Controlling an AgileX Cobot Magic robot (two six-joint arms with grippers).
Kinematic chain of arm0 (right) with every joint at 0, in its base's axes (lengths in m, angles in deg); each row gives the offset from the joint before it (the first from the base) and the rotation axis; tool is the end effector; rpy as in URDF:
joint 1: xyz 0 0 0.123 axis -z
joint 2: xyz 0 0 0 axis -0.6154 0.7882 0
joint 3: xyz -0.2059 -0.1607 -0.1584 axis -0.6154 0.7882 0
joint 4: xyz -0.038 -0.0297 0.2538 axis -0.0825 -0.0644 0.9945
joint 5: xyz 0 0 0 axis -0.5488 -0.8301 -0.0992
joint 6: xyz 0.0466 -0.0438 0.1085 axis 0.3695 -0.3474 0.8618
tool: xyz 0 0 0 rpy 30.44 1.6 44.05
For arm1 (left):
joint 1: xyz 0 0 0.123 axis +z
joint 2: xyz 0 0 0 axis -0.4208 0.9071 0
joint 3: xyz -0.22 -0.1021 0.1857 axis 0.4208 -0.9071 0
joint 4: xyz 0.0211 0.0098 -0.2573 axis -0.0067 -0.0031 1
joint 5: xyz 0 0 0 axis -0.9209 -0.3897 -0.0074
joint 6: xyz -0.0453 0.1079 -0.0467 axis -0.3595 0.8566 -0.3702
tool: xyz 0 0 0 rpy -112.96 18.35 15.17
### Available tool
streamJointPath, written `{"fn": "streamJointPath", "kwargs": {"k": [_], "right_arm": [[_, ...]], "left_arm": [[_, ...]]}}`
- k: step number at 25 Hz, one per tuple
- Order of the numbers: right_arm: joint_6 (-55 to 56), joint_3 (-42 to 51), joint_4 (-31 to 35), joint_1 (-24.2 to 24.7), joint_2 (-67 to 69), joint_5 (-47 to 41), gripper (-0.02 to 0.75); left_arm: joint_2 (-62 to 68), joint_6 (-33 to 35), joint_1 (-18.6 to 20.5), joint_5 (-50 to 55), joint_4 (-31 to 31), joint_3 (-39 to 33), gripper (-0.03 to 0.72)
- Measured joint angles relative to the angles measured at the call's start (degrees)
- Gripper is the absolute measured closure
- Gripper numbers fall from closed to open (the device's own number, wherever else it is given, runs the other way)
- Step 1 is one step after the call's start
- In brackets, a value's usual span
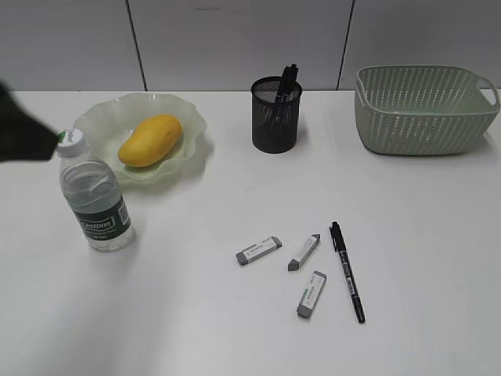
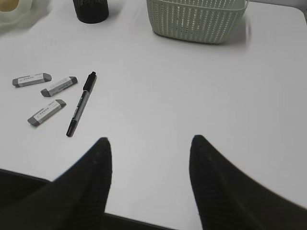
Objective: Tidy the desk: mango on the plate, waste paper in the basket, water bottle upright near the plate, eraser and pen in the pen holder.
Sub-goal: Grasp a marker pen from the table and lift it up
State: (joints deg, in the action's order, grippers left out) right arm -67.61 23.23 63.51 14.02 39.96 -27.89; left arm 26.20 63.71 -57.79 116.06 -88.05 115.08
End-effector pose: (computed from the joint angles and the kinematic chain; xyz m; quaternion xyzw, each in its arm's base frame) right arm 0.0194 -0.0080 0.2706 -0.1169 0.8423 0.0759 0.5206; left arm 0.1725 -0.1117 0.3205 0.2174 0.9095 -0.1180 0.3340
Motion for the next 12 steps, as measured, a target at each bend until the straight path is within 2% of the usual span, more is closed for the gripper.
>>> {"fn": "streamJointPath", "kwargs": {"k": [4,9,12], "right_arm": [[0.0,0.0,0.0,0.0,0.0,0.0,0.318],[0.0,0.0,0.0,0.0,0.0,0.0,0.318],[0.0,0.0,0.0,0.0,0.0,0.0,0.318]], "left_arm": [[-23.0,0.6,0.0,7.3,0.8,-7.8,0.314],[-43.0,0.6,0.8,13.1,-5.2,-15.4,0.305],[-50.4,0.6,1.8,13.5,-5.0,-19.3,0.306]]}}
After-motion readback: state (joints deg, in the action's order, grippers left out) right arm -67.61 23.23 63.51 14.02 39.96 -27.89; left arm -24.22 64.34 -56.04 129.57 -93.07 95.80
